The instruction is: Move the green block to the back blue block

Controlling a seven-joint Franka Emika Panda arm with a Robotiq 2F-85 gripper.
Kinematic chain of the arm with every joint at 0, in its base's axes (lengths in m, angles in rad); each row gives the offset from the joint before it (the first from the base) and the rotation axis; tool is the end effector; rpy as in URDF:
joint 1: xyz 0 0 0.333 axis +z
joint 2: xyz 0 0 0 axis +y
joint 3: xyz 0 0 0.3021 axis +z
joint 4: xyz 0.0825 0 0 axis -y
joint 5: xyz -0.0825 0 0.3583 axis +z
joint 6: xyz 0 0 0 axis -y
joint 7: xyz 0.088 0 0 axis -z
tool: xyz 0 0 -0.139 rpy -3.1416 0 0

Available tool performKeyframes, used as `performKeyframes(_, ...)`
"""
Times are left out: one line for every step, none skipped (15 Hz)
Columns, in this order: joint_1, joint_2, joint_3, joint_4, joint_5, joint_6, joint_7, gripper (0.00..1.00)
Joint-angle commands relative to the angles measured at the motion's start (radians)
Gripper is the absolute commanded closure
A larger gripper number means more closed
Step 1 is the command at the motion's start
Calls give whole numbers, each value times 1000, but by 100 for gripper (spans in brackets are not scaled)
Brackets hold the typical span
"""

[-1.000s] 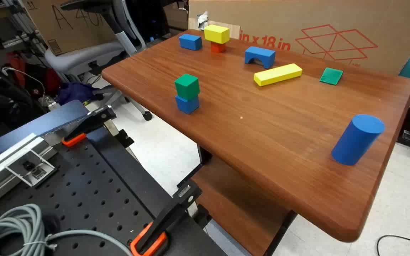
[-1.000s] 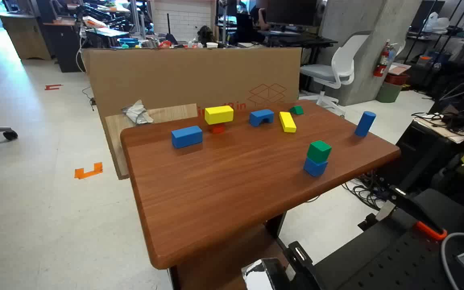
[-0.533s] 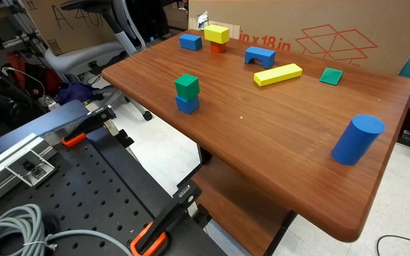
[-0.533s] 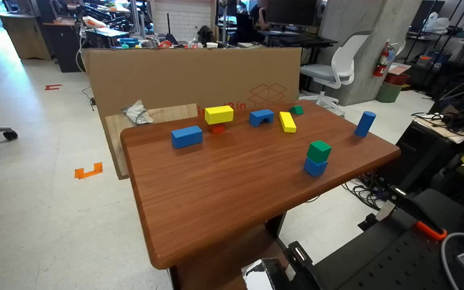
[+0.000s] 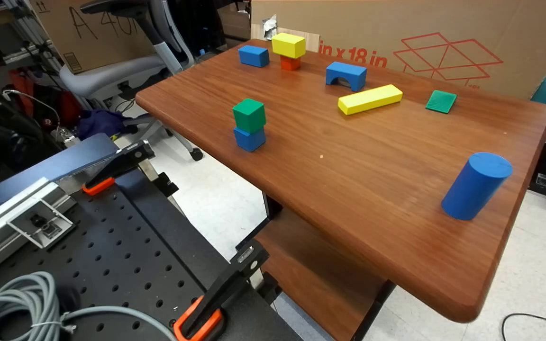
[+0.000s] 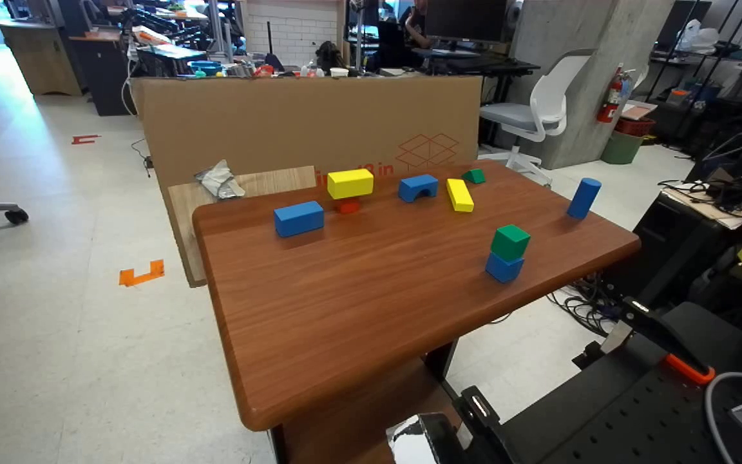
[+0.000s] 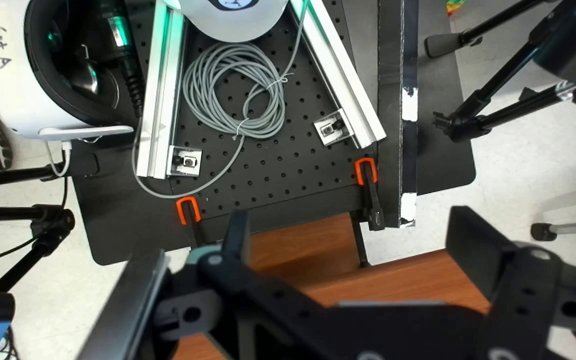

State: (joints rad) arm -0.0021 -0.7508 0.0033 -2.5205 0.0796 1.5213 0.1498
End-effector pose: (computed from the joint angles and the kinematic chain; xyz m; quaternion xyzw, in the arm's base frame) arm 0.2730 0.0118 0.4643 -0.9886 0.0771 0.1263 0.0292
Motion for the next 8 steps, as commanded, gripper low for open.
performKeyframes(-26, 104, 10, -7, -19, 139, -14, 0)
performKeyframes(-27, 144, 8, -14, -28, 195, -22, 0)
performKeyframes(-28, 185, 7, -17, -38, 248, -27, 0)
performKeyframes(-29, 222, 4, -25, -48, 317, -38, 0)
performKeyframes(-32, 265, 3, -26, -56, 381, -38, 0)
performKeyframes(-35, 306, 2, -30, -64, 456, -38, 0)
performKeyframes(-35, 346, -3, -31, -66, 522, -41, 0)
performKeyframes(-36, 394, -2, -28, -71, 584, -37, 0)
